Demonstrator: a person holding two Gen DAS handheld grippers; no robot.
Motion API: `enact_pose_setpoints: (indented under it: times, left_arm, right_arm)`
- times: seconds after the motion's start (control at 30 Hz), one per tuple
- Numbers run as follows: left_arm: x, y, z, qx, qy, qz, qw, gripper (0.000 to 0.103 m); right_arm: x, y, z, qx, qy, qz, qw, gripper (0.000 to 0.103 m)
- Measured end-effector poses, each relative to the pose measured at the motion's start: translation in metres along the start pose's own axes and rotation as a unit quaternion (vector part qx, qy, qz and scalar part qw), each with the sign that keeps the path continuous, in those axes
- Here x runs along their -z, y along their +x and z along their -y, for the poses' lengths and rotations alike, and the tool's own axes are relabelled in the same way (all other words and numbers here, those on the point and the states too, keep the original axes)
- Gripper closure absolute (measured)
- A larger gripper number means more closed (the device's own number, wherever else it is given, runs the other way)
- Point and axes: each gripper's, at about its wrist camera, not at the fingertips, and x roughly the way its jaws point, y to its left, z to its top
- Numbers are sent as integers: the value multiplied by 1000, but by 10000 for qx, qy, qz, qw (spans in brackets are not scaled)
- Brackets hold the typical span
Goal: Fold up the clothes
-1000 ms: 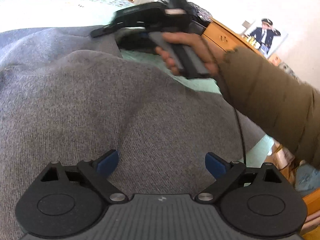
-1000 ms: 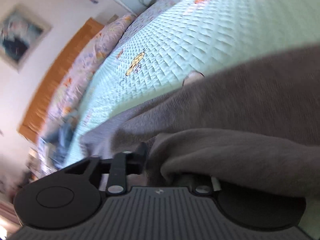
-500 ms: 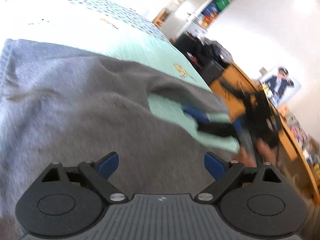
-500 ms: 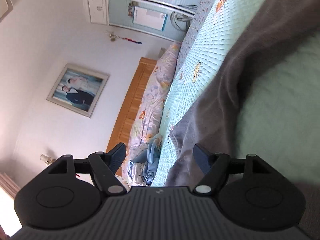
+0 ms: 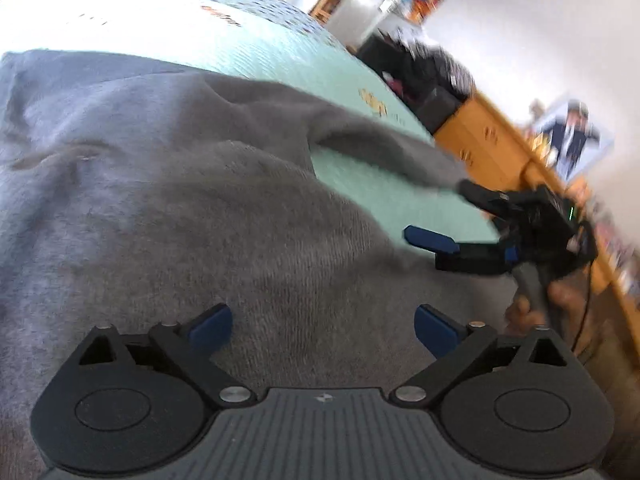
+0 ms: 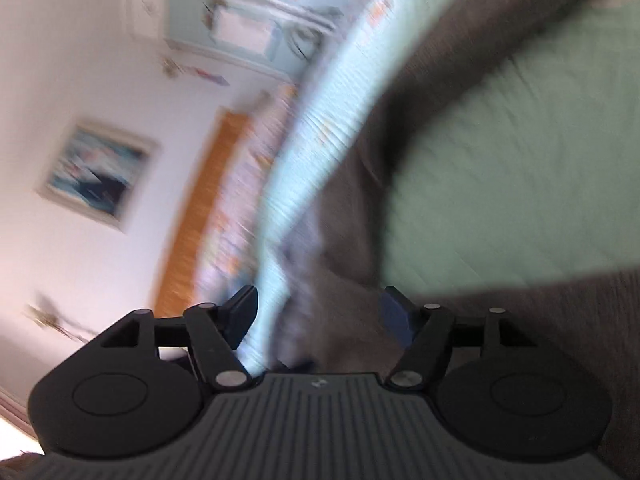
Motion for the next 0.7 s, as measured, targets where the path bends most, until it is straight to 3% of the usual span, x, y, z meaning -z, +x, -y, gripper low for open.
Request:
enact_pose_setpoints:
  times: [0.13, 0.17, 0.27, 0.33, 0.4, 0.47, 0.53, 0.6, 0.7]
  left_arm:
    - [-18, -22, -2, -43, -73, 506, 9987, 6]
    - [-26, -27, -1, -107, -10, 655, 9978, 7]
    - [-56, -39, 2, -585, 138, 1104, 9921, 7]
    - [-82, -41, 1, -1094, 210, 1349, 9846, 7]
    - [-112, -28, -2, -1673, 446, 1316, 9761, 9]
    - [-139, -5, -3, -2134, 863, 1090, 9670, 18]
    - [-148, 15, -6, -2228, 1241, 819, 9635, 19]
    - [-156, 35, -8, -2318, 1616, 546, 9577, 26]
    - [-169, 65, -12, -2442, 2171, 135, 9450, 47]
  right_arm:
    - [-23, 4, 2, -634, 431, 401, 9963, 22]
    - [-28, 11, 0, -985, 457, 410, 9932, 21]
    - [-41, 42, -7, -2404, 538, 475, 9680, 11]
    - [-49, 64, -8, -2984, 472, 569, 9516, 9]
    - [-55, 83, 0, -3194, 269, 559, 9456, 5]
    - [-55, 98, 22, -3432, 351, 317, 9381, 3]
    - [-52, 106, 46, -3593, 503, 75, 9318, 2]
    - [-56, 106, 51, -3555, 537, 17, 9331, 0]
    - [-61, 98, 54, -3702, 489, 76, 9276, 0]
